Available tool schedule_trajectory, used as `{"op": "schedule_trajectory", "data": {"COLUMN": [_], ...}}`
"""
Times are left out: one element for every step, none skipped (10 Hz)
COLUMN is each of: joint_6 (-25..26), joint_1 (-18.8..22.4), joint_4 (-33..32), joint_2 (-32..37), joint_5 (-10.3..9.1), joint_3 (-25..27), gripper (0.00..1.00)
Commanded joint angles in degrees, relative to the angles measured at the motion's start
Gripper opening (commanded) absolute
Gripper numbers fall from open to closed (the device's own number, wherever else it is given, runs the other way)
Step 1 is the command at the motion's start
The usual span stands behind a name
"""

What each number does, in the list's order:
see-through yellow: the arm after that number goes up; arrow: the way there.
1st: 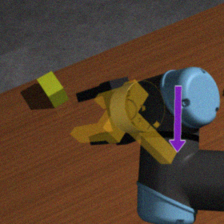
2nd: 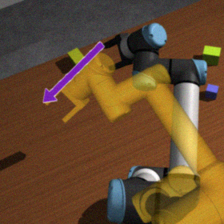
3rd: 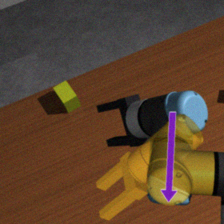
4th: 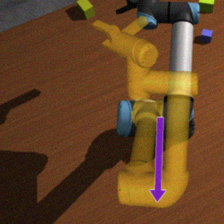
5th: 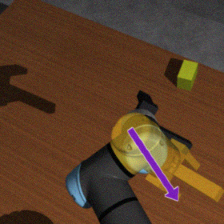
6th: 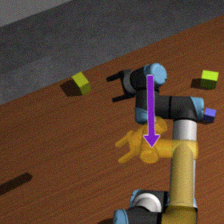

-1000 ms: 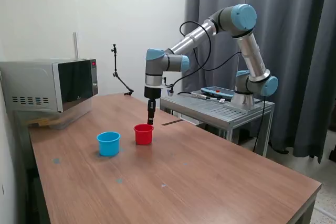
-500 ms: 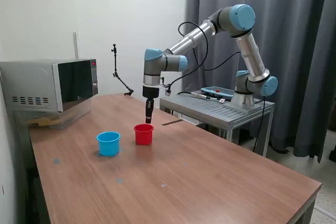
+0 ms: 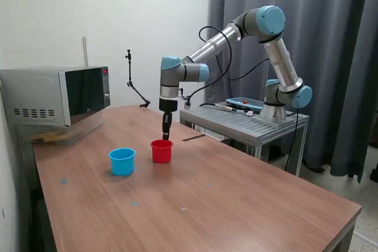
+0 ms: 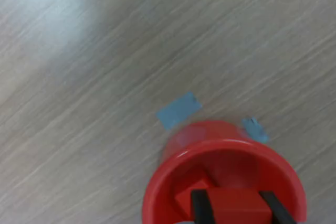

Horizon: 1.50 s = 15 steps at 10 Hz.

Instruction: Place red objects in the red bin, and blue objects in the blue bin.

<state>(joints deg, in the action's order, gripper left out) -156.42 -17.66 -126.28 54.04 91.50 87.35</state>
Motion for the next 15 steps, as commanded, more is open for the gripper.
{"op": "schedule_trajectory", "data": {"joint_6": [0.24, 0.24, 0.16, 0.15, 0.24, 0.24, 0.24, 0.24, 0.24, 0.24, 0.24, 0.16, 0.15, 0.24, 0.24], "joint_1": [-0.79, -1.06, -1.06, -1.06, -1.06, -1.06, -0.97, -0.97, -0.97, -0.97, -0.97, -0.97, -0.97, -0.89, -0.89], "joint_4": [-0.46, -0.46, -0.46, -0.46, -0.46, -0.46, -0.46, -0.46, -0.46, -0.46, -0.46, -0.46, -0.46, -0.46, -0.38], "joint_2": [-0.51, -1.39, -1.83, -1.92, -1.92, -1.92, -1.92, -1.92, -1.92, -1.92, -1.92, -1.92, -1.92, -1.92, -1.92], "joint_5": [-0.19, -0.19, -0.27, -0.27, -0.27, -0.27, -0.27, -0.27, -0.36, -0.28, -0.27, -0.27, -0.27, -0.36, -0.36], "joint_3": [-1.47, -2.70, -2.89, -2.80, -2.80, -2.80, -2.54, -2.45, -2.54, -2.63, -2.37, -2.45, -2.54, -2.54, -2.71], "gripper": [0.00, 0.00, 0.00, 0.00, 0.00, 0.00, 0.00, 1.00, 1.00, 1.00, 1.00, 1.00, 1.00, 1.00, 1.00]}}
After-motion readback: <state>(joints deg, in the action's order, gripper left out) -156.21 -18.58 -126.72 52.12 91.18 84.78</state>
